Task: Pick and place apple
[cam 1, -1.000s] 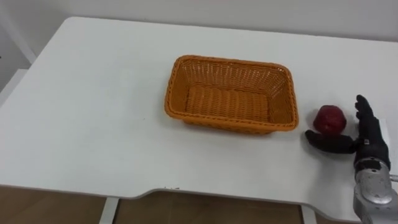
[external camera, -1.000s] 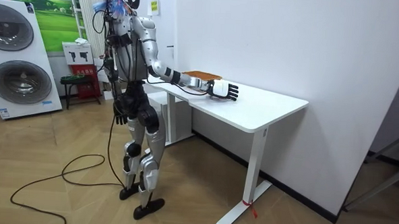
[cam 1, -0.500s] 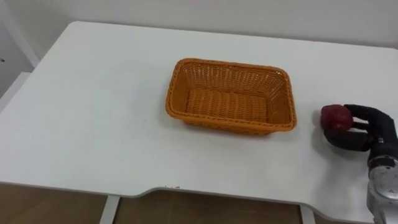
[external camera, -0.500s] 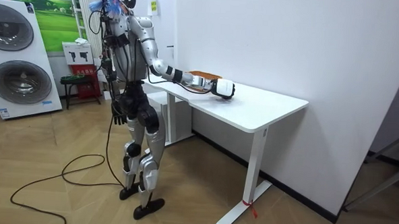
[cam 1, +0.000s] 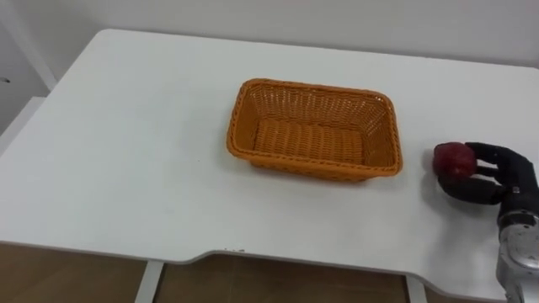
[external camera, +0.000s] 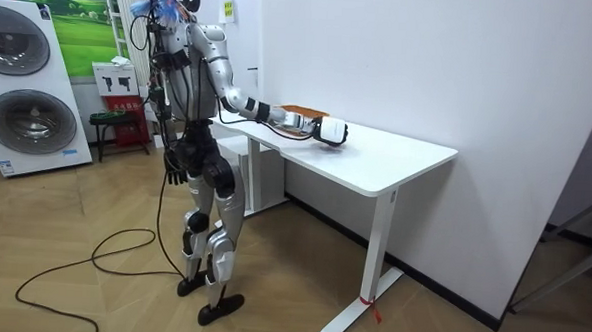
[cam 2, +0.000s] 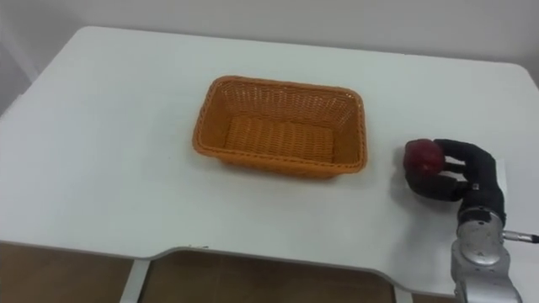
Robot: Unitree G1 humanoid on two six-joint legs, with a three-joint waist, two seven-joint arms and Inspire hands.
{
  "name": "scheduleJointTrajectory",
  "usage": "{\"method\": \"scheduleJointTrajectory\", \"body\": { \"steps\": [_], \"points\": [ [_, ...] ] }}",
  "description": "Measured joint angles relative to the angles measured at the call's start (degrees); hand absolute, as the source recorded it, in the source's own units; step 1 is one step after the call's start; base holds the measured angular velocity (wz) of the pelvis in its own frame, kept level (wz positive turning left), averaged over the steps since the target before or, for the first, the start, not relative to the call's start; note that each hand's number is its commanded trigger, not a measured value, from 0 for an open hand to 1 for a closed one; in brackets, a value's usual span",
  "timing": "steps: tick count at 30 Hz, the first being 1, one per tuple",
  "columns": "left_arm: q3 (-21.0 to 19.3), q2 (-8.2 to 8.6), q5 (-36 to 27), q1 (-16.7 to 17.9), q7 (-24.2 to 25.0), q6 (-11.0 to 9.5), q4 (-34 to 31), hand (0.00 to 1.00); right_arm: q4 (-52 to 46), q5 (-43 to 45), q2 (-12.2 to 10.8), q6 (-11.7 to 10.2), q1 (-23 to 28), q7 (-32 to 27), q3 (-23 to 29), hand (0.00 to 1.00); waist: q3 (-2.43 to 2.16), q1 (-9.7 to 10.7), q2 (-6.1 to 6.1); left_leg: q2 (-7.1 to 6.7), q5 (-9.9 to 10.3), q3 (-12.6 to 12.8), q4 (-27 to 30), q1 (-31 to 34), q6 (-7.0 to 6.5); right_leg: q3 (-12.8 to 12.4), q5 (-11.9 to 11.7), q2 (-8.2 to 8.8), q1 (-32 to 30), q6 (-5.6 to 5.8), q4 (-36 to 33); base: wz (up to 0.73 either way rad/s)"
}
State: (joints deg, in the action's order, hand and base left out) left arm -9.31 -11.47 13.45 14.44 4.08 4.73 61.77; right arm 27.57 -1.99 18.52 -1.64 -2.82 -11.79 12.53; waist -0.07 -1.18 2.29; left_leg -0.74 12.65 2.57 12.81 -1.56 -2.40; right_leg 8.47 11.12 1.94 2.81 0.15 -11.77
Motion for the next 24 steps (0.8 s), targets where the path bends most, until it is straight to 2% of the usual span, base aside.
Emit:
{"method": "scheduleJointTrajectory", "body": {
  "steps": [6,11,18,24],
  "points": [
    [-1.11,-0.01,-0.41,-0.05,1.39,-0.39,0.1,0.0,-10.47,-1.06,0.0,0.0,0.0,-3.09,0.05,1.0,-0.42,0.45,-0.98,0.02,-0.01,0.55,-0.05,-0.29,0.0,-0.58,0.0,-0.07,0.15,0.0,0.03,-0.02],
    [-1.2,0.06,-0.26,-0.16,1.16,-0.79,0.1,0.0,-22.9,-1.44,-0.26,-0.29,0.01,-4.82,-0.14,1.0,0.03,0.7,-1.44,0.04,-0.01,0.68,-0.26,-0.56,0.0,-0.52,0.0,-0.14,0.31,0.0,0.1,-0.01],
    [-1.18,0.08,-0.28,-0.09,0.16,-1.1,0.11,0.0,-27.54,0.45,-0.27,-0.8,0.99,-4.75,-2.07,1.0,0.15,0.24,-1.87,0.06,-0.02,1.01,-1.07,-0.59,0.03,-0.46,-0.01,-0.19,0.16,0.0,0.1,-0.02],
    [-0.84,0.09,0.23,-1.19,0.24,-1.36,0.26,0.0,-30.56,5.94,-0.25,-0.73,1.79,-0.99,-5.89,1.0,0.06,-0.69,-1.92,-0.01,-0.04,1.45,-1.18,-0.77,0.04,-1.25,0.0,-0.37,-0.23,0.0,0.04,-0.06]
  ]
}}
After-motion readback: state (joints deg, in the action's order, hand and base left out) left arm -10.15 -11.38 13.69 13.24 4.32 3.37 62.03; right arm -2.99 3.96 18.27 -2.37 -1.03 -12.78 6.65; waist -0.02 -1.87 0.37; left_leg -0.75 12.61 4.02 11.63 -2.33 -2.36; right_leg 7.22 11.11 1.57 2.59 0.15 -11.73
